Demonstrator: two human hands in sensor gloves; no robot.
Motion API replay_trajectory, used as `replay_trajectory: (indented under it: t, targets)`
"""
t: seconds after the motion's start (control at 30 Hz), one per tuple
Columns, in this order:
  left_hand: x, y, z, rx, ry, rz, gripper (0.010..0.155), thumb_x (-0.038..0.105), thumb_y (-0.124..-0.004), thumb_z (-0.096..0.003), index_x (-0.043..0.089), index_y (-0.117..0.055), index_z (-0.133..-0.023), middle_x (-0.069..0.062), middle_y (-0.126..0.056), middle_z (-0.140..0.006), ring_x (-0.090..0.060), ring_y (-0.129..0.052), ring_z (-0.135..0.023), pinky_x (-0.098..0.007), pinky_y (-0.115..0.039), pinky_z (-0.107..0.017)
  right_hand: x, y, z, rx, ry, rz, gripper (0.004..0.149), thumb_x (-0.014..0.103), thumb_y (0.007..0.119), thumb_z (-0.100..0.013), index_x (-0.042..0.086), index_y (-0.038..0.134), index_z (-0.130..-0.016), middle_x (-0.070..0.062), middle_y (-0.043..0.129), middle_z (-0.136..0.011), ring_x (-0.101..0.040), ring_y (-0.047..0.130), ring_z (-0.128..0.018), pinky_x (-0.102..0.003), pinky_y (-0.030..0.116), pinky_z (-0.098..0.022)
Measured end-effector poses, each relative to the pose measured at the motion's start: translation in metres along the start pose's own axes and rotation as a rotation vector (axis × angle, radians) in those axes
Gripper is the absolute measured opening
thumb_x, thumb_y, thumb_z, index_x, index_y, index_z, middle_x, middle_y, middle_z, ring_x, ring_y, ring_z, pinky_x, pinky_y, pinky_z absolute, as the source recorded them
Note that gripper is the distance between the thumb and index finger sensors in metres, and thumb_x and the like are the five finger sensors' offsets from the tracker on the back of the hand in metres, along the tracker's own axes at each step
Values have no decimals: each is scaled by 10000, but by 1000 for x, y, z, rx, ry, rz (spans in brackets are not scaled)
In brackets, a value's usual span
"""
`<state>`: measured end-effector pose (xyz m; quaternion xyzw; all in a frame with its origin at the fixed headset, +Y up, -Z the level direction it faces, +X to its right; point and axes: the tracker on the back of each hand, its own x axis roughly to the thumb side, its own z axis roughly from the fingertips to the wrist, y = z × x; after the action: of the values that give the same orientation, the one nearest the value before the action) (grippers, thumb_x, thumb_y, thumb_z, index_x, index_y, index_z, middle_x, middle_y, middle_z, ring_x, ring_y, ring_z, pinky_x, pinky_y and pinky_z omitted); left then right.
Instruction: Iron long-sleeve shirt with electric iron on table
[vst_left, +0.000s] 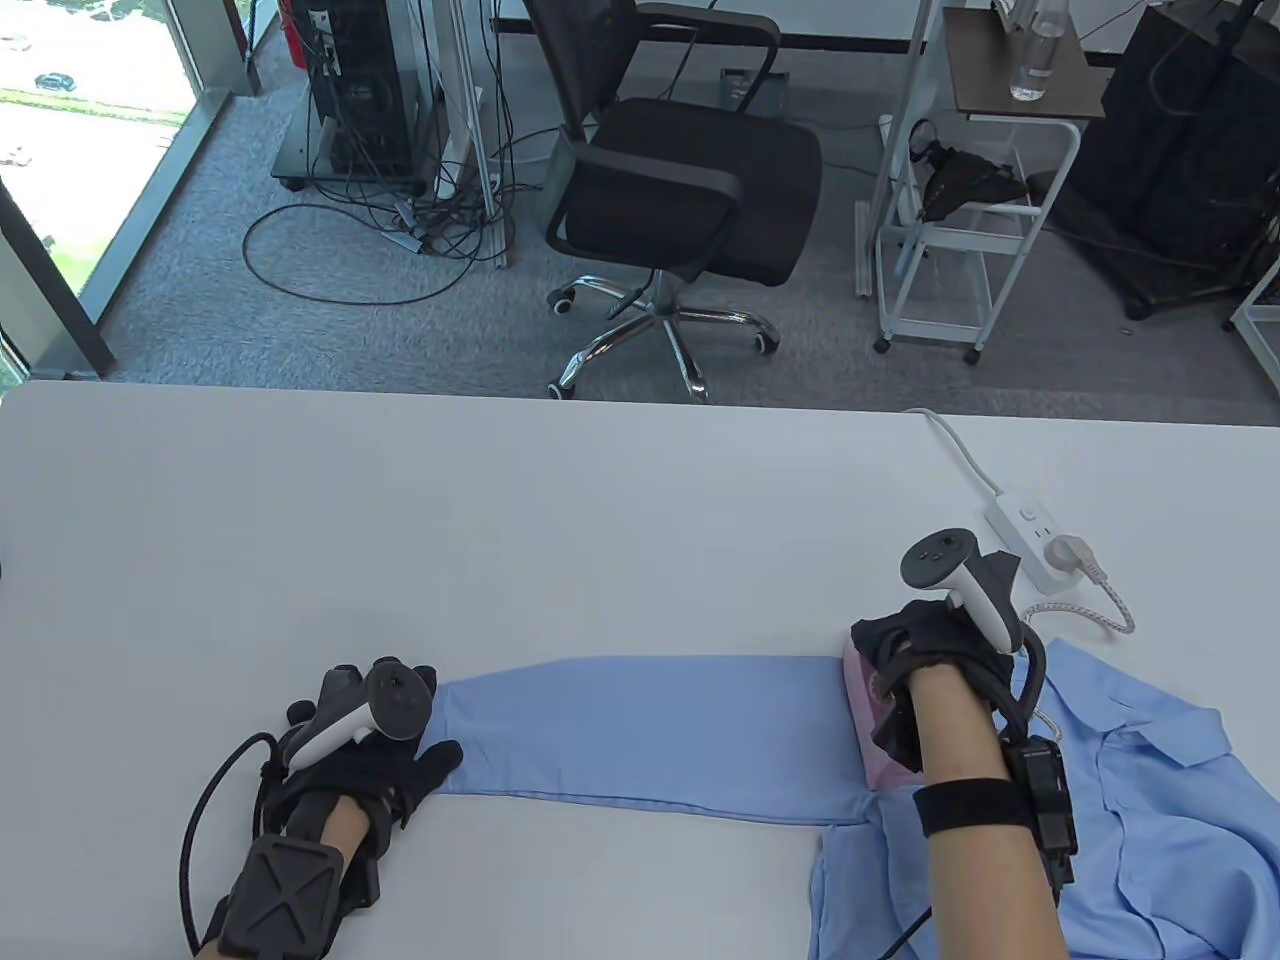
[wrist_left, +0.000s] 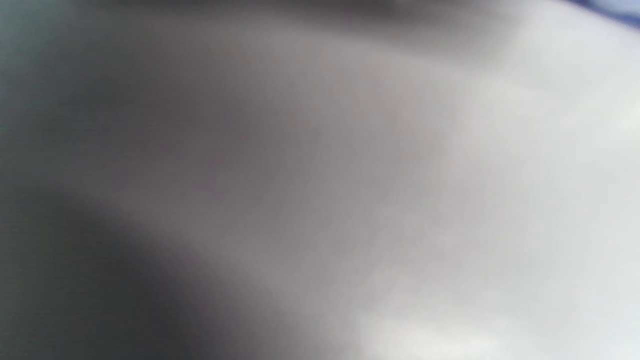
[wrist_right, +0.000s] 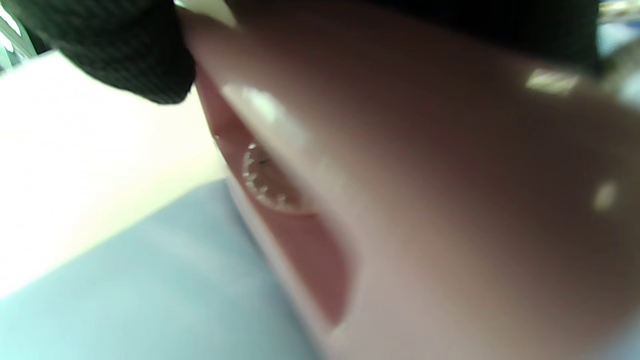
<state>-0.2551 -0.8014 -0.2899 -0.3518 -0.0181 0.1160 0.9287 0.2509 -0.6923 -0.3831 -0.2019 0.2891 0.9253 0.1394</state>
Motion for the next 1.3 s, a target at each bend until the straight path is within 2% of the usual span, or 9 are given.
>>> replay_trajectory:
  t: [0.2, 0.27, 0.37, 0.57, 0.83, 1.03, 1.17, 1.27, 1.3]
  targets:
    - [0, 0, 0, 3, -4, -1, 905, 697, -395, -425, 289, 186, -986, -122, 281, -1002, -540, 205, -898, -827, 22, -561, 34, -22, 3, 79, -379, -359, 710, 549, 878, -510, -33, 726, -889, -50, 1018, -583, -377, 934, -507, -560, 798, -441]
    - [0, 0, -1, 1, -6, 1, 904, 696, -395, -426, 289, 188, -984, -122, 284, -1000, -538, 209, -895, -827, 23, -557, 45, -35, 3, -39, -463, -511, 707, 558, 886, -500, -27, 741, -870, -40, 1018, -536, -318, 924, -367, -482, 834, -316]
    - [0, 0, -1, -2, -9, 2, 904, 697, -394, -425, 289, 189, -983, -118, 287, -997, -539, 213, -891, -828, 25, -554, 53, -43, -2, -218, -479, -614, 713, 576, 870, -486, -27, 748, -847, -25, 1019, -508, -250, 926, -284, -424, 847, -246]
    - [0, -1, -1, -9, -16, 7, 908, 697, -394, -427, 286, 199, -979, -122, 296, -989, -539, 225, -881, -827, 35, -544, 51, -16, -36, -548, -349, -646, 691, 511, 860, -523, 130, 531, -997, 26, 868, -881, -322, 934, -690, -505, 853, -514]
    - [-1, 0, -2, -12, -20, 9, 909, 697, -394, -428, 286, 203, -977, -124, 301, -985, -541, 230, -875, -827, 40, -538, 45, 19, -61, -626, -315, -598, 703, 500, 865, -521, 244, 444, -1022, 80, 772, -975, -352, 944, -782, -526, 832, -594]
    - [1, 1, 0, 2, 3, 11, 915, 701, -414, -434, 285, 178, -993, -120, 277, -1008, -540, 204, -901, -822, 26, -567, 46, 23, -41, -704, -325, -425, 850, 628, 762, -482, 135, 382, -1061, -80, 678, -1053, -357, 929, -746, -562, 806, -550]
    - [0, 7, 5, -10, 59, 23, 914, 678, -477, -453, 292, 128, -1019, -99, 228, -1043, -521, 152, -952, -809, 38, -585, 20, -5, 4, -773, -474, -424, 842, 654, 679, -518, 135, 324, -1078, -113, 595, -1093, -361, 868, -794, -552, 782, -568]
    - [-50, 30, 7, 6, 215, -19, 895, 694, -458, -436, 337, 111, -1028, -39, 181, -1076, -525, 101, -982, -802, 1, -607, -12, -30, 49, -716, -668, -556, 791, 630, 647, -548, 138, 333, -1082, -127, 590, -1097, -380, 847, -819, -561, 772, -579]
    - [-86, 46, 12, 40, 393, 40, 905, 682, -471, -433, 316, 91, -1040, -98, 148, -1093, -518, 89, -988, -800, -1, -607, -25, -38, 70, -688, -744, -598, 777, 621, 644, -553, 140, 343, -1084, -131, 594, -1098, -390, 841, -822, -565, 768, -580]
